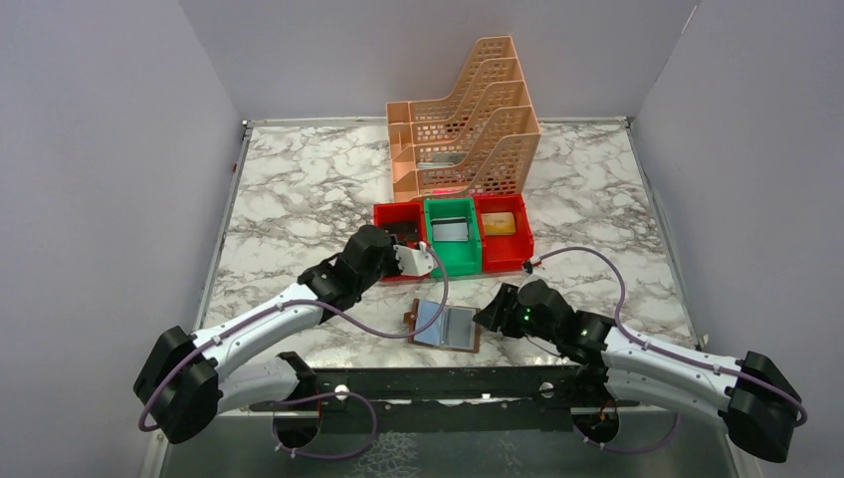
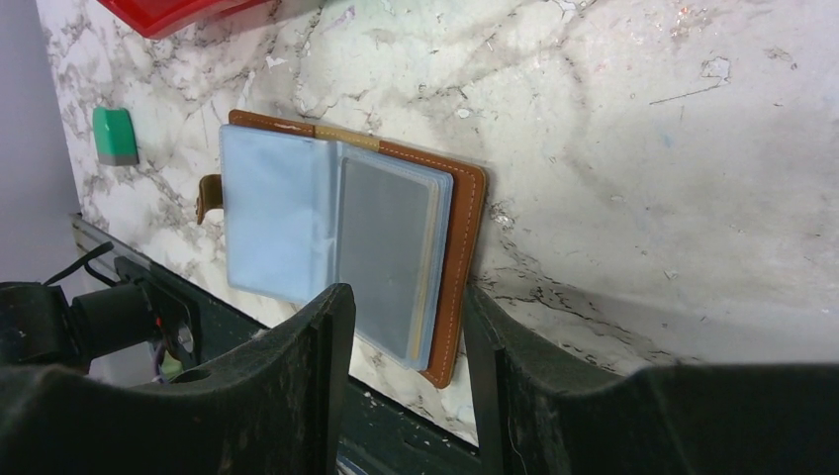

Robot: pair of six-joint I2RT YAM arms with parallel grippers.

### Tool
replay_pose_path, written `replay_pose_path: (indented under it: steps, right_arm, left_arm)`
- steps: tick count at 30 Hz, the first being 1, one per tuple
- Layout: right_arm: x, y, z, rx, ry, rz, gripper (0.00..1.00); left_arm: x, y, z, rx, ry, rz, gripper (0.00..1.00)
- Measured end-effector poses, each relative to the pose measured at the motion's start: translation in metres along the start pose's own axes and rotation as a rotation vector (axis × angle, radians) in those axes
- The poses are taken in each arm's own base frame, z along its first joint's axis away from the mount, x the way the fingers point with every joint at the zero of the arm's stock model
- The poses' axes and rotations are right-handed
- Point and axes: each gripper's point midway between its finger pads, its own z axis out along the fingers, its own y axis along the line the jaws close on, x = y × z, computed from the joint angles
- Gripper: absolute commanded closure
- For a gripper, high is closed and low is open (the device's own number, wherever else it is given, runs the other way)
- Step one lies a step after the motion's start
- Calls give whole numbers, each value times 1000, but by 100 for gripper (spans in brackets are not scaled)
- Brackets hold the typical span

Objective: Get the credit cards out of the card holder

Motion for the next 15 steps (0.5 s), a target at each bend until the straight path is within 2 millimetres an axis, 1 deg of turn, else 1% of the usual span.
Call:
replay_pose_path:
  steps: [6, 11, 15]
  right_arm:
    - [1, -3, 0, 11, 2, -1, 49]
    - [1, -5, 0, 20, -1, -1, 48]
    - [1, -6, 0, 28, 0, 4, 48]
  left_arm:
    - [-6, -1, 14, 62, -30, 68, 100]
    - [-16, -1, 19, 85, -65, 104, 100]
    - [-25, 5, 22, 89, -86, 118, 100]
